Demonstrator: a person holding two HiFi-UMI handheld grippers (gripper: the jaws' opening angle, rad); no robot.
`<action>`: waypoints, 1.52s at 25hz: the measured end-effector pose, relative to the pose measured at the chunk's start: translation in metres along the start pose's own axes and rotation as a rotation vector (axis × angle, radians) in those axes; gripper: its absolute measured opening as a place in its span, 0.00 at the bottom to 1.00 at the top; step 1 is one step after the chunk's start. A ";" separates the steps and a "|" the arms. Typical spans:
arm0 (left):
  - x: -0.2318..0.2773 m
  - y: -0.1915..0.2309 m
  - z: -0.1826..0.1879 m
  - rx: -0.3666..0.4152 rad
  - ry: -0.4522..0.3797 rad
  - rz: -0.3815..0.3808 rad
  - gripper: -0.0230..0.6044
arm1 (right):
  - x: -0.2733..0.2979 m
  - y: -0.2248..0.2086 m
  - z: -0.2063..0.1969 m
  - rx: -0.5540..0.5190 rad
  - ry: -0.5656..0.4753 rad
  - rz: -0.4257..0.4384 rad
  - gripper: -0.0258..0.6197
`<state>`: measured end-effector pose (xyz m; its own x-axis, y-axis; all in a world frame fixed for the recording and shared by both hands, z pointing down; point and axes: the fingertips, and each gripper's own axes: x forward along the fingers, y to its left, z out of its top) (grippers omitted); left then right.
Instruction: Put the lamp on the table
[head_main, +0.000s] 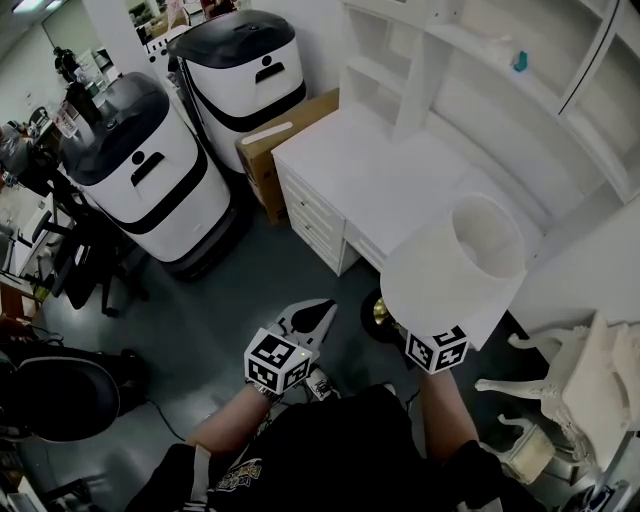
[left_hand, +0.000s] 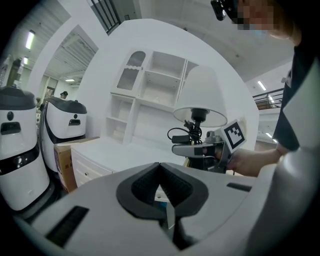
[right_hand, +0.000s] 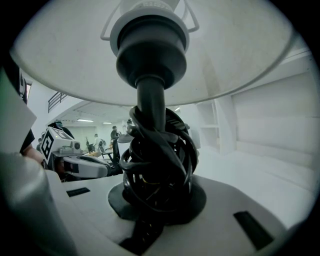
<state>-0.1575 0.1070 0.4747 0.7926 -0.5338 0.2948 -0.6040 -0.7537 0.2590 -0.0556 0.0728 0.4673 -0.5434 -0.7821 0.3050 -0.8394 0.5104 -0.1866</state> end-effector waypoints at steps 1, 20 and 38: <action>-0.001 0.001 0.001 0.000 -0.002 -0.001 0.05 | 0.001 0.001 0.001 0.001 0.000 -0.003 0.13; 0.003 0.021 0.012 0.005 -0.014 -0.001 0.05 | 0.028 -0.009 0.010 -0.001 0.016 0.001 0.13; 0.104 0.056 0.048 0.009 0.018 -0.035 0.05 | 0.082 -0.111 0.033 0.025 0.028 0.001 0.13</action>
<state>-0.1046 -0.0093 0.4758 0.8113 -0.5005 0.3023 -0.5755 -0.7749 0.2615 -0.0072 -0.0601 0.4819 -0.5440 -0.7712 0.3307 -0.8391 0.5019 -0.2098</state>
